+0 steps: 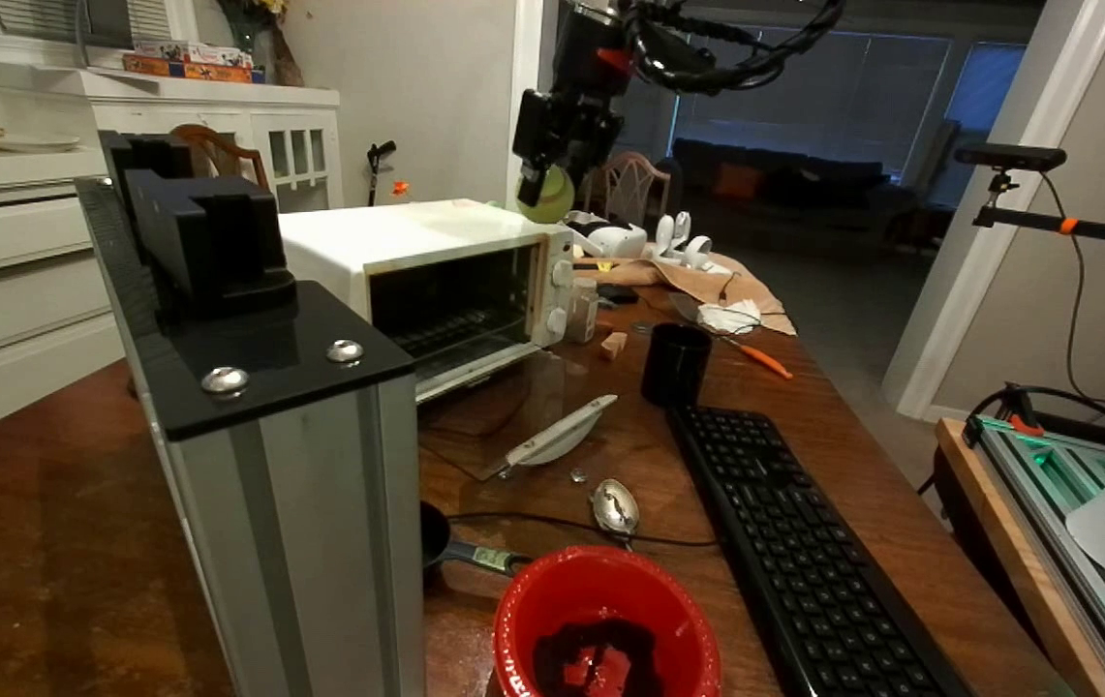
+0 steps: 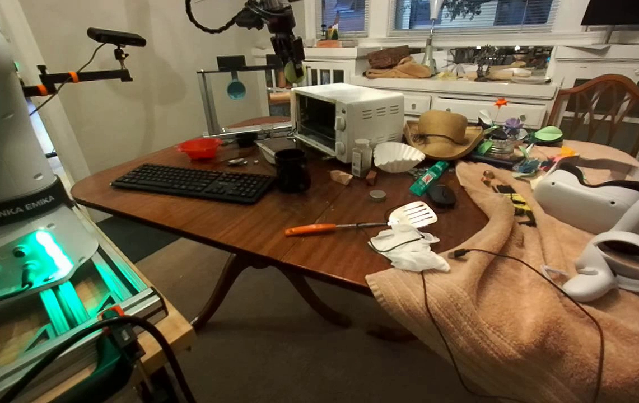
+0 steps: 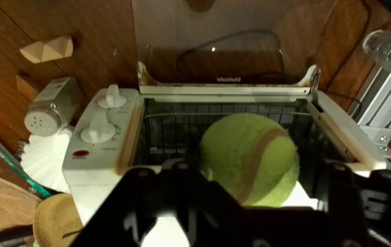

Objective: Put the tennis ball into the microwave

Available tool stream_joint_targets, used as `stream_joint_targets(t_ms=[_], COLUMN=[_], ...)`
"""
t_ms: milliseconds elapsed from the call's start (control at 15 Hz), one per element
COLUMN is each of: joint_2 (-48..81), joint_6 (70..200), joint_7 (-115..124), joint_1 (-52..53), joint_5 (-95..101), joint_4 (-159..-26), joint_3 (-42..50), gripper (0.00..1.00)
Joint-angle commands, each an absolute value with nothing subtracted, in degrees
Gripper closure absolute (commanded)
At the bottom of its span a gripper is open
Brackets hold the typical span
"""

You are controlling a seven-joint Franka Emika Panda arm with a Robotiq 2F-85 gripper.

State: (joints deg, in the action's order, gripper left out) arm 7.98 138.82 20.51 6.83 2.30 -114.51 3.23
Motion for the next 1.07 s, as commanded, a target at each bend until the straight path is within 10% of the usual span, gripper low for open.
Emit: stream_joint_targets(t_ms=[0, 467, 533, 800, 867, 1000], joint_2=[3.0, 4.1, 4.2, 4.3, 5.1, 6.2], joint_6=[145.4, 166.9, 168.7, 168.5, 171.1, 175.8], joint_7=[20.4, 21.7, 21.8, 21.8, 23.8, 23.7], joint_1=[4.8, 5.1, 5.1, 5.1, 5.3, 5.5], joint_5=[-0.3, -0.1, -0.1, -0.1, 4.5, 5.3], joint_4=[-124.9, -134.0, -135.3, -134.5, -134.5, -135.7], joint_3=[1.6, 1.9, 1.9, 1.9, 3.2, 3.1], gripper=[0.58, 0.58, 0.33, 0.33, 0.58, 0.58])
